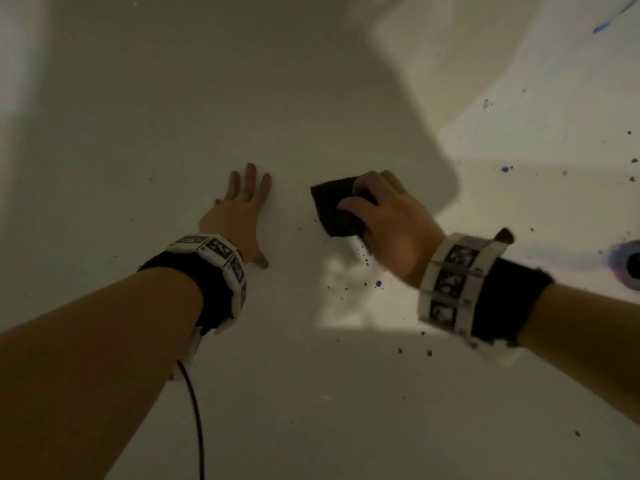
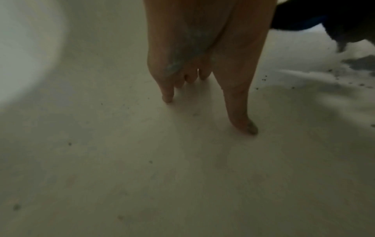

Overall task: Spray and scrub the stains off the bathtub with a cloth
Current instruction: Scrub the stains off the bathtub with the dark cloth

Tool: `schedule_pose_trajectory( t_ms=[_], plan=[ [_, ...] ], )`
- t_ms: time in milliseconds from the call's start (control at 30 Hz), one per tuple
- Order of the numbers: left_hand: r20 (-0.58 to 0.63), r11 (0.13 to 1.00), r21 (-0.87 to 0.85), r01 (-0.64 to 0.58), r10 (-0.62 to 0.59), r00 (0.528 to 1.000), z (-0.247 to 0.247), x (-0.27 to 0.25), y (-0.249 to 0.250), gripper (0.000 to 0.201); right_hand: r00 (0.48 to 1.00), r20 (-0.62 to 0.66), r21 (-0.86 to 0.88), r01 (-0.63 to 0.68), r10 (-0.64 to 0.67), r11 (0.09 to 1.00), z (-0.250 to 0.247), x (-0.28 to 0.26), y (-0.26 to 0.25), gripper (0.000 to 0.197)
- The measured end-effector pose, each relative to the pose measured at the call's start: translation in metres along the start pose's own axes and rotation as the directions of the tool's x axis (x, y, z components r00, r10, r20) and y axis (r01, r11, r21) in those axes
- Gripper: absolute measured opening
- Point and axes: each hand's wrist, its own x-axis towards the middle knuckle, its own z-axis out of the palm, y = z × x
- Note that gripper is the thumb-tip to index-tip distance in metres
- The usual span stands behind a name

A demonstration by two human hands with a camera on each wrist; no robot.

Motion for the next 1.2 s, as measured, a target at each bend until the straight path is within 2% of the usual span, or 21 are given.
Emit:
schedule_pose_trajectory(
  t_ms=[67, 167, 233, 267, 333, 400, 467, 533, 600, 633, 667, 733, 800, 833, 867, 900, 933, 1000, 1033, 1133, 1200],
  plan=[
    [0.022, 0.997, 0.077, -0.024, 0.023, 1.0, -0.003, -0.001, -0.006, 0.132, 1.0, -0.027, 0.054, 0.003, -0.002, 0.999, 0.015, 0.001, -0.038, 0.038],
    [-0.029, 0.991, 0.126, -0.049, 0.053, 0.998, -0.003, -0.001, -0.009, 0.117, 0.974, 0.224, 0.152, -0.057, 0.022, 0.987, 0.034, 0.006, -0.089, 0.049],
    [-0.066, 0.99, 0.131, -0.047, 0.056, 0.996, 0.0, -0.002, -0.009, 0.112, 0.907, 0.416, 0.1, -0.123, 0.07, 0.987, 0.051, 0.009, -0.101, 0.059],
    [-0.072, 0.99, 0.133, -0.044, 0.054, 0.996, 0.0, -0.003, -0.009, 0.113, 0.876, 0.473, 0.074, -0.146, 0.094, 0.987, 0.055, 0.011, -0.1, 0.061],
    [-0.056, 0.99, 0.138, -0.038, 0.046, 0.997, -0.001, -0.005, -0.009, 0.121, 0.889, 0.436, 0.052, -0.182, 0.142, 0.982, 0.059, 0.015, -0.089, 0.066],
    [-0.019, 0.99, 0.135, -0.027, 0.03, 0.999, -0.004, -0.007, -0.008, 0.129, 0.91, 0.315, 0.046, -0.297, 0.268, 0.954, 0.056, 0.016, -0.064, 0.066],
    [0.01, 0.991, 0.131, -0.019, 0.018, 1.0, -0.007, -0.007, -0.005, 0.132, 0.866, 0.213, 0.014, -0.465, 0.452, 0.885, 0.043, 0.018, -0.025, 0.069],
    [0.028, 0.991, 0.13, -0.01, 0.006, 1.0, -0.008, -0.007, -0.004, 0.132, 0.789, 0.136, -0.033, -0.601, 0.599, 0.799, 0.028, 0.019, 0.014, 0.071],
    [0.031, 0.992, 0.125, 0.0, -0.004, 1.0, -0.009, -0.008, -0.003, 0.132, 0.726, 0.107, -0.034, -0.68, 0.68, 0.732, 0.013, 0.018, 0.038, 0.065],
    [0.028, 0.993, 0.12, 0.003, -0.007, 1.0, -0.009, -0.008, -0.003, 0.132, 0.721, 0.1, -0.01, -0.689, 0.686, 0.725, 0.008, 0.016, 0.042, 0.06],
    [0.025, 0.993, 0.115, 0.006, -0.009, 1.0, -0.009, -0.008, -0.002, 0.132, 0.734, 0.095, 0.028, -0.678, 0.673, 0.735, 0.004, 0.013, 0.04, 0.056],
    [0.017, 0.994, 0.11, 0.011, -0.013, 1.0, -0.009, -0.009, -0.002, 0.132, 0.814, 0.081, 0.122, -0.581, 0.576, 0.804, 0.005, 0.003, 0.016, 0.048],
    [0.005, 0.993, 0.114, 0.008, -0.008, 1.0, -0.008, -0.011, -0.001, 0.131, 0.935, 0.123, 0.227, -0.354, 0.334, 0.907, 0.016, -0.016, -0.028, 0.05],
    [-0.003, 0.993, 0.117, 0.005, -0.005, 1.0, -0.008, -0.011, -0.001, 0.131, 0.968, 0.173, 0.256, -0.224, 0.184, 0.94, 0.025, -0.028, -0.05, 0.058],
    [-0.008, 0.993, 0.12, 0.005, -0.004, 1.0, -0.007, -0.011, -0.001, 0.131, 0.969, 0.241, 0.258, -0.111, 0.047, 0.96, 0.035, -0.04, -0.072, 0.066],
    [-0.008, 0.993, 0.121, 0.006, -0.005, 1.0, -0.007, -0.01, -0.001, 0.132, 0.933, 0.353, 0.254, -0.025, -0.068, 0.967, 0.044, -0.049, -0.091, 0.072],
    [-0.005, 0.993, 0.12, 0.008, -0.008, 1.0, -0.007, -0.01, -0.001, 0.132, 0.854, 0.498, 0.281, 0.005, -0.15, 0.96, 0.049, -0.057, -0.106, 0.071],
    [-0.003, 0.994, 0.107, 0.009, -0.008, 1.0, -0.007, -0.009, -0.002, 0.133, 0.665, 0.68, 0.317, 0.112, -0.308, 0.942, 0.061, -0.074, -0.12, 0.053],
    [-0.003, 0.995, 0.1, 0.007, -0.007, 1.0, -0.007, -0.009, -0.002, 0.133, 0.626, 0.709, 0.304, 0.143, -0.324, 0.942, 0.065, -0.079, -0.122, 0.048],
    [-0.006, 0.995, 0.099, 0.005, -0.004, 1.0, -0.007, -0.009, -0.003, 0.132, 0.69, 0.686, 0.17, 0.157, -0.231, 0.973, 0.069, -0.069, -0.106, 0.061],
    [-0.012, 0.994, 0.105, 0.004, -0.002, 1.0, -0.007, -0.009, -0.003, 0.132, 0.785, 0.61, 0.051, 0.101, -0.111, 0.994, 0.069, -0.047, -0.074, 0.073]
  ],
)
